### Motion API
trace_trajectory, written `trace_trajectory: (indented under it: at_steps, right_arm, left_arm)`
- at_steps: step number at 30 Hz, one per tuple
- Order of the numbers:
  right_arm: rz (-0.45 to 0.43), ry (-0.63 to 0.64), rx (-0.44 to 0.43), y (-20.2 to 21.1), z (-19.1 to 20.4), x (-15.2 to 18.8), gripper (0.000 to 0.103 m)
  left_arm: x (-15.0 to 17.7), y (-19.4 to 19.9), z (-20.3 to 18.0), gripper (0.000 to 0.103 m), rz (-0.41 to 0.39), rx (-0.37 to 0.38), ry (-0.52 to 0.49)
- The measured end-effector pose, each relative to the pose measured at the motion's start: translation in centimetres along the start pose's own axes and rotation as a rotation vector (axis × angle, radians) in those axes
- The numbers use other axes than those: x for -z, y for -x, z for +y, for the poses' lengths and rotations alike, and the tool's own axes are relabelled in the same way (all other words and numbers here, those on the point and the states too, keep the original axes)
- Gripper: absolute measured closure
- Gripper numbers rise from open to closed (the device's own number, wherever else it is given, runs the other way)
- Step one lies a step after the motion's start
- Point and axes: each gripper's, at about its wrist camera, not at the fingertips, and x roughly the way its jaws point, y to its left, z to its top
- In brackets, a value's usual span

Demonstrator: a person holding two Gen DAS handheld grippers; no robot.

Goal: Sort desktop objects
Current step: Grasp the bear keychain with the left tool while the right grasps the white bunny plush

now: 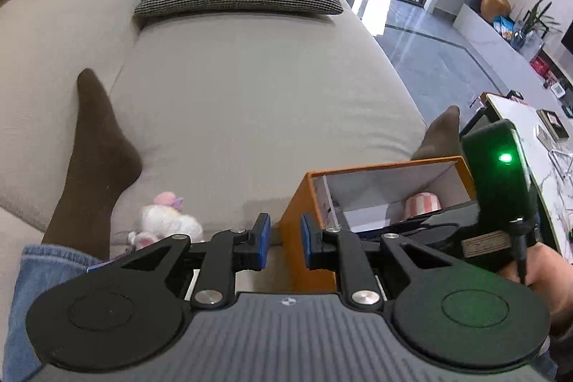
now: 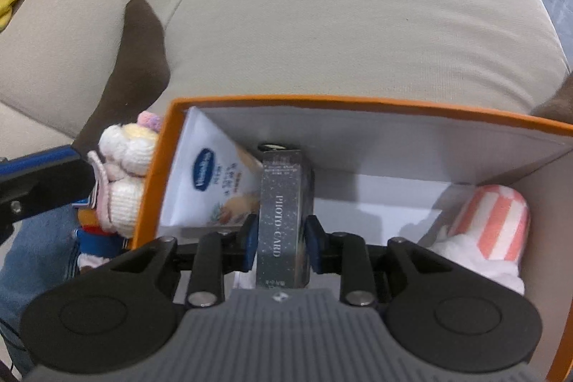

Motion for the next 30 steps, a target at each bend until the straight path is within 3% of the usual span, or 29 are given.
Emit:
trace_trajectory:
  at_steps: [6, 13, 18, 22, 26, 30]
  right_arm:
    - [0.003, 0.052, -0.01, 1.4, 0.2, 1.3, 0.063]
    - [-0.021, 0.119, 0.031, 3.1, 1.1, 2.1, 0.063]
    - [-0.123, 0.2, 0.042, 6.4, 3.9, 3.1, 0.063]
    - [-0.187, 0.256, 0.029, 8.4, 7.2, 3.4, 0.063]
    - [-0.188, 0.324, 0.004, 7.8, 11.0, 3.3, 0.063]
    - [-0.155, 0.39, -0.004, 5.8, 14.1, 3.1, 0.064]
  left_arm:
    - [1.2, 0.8, 1.8, 0.082, -0.004, 0.003, 0.041]
    - [2.6, 2.4, 4.3, 0.081, 0.016, -0.04, 0.04]
    - [3.2, 4.5, 7.2, 0.07, 0.018, -0.097, 0.06]
    - [3.6, 5.4, 9.1, 0.068, 0.039, -0.125, 0.069]
    - [4.3, 4.3, 10.7, 0.066, 0.09, -0.117, 0.107]
    - [5.4, 2.4, 11.5, 0.055, 0.144, -0.123, 0.139]
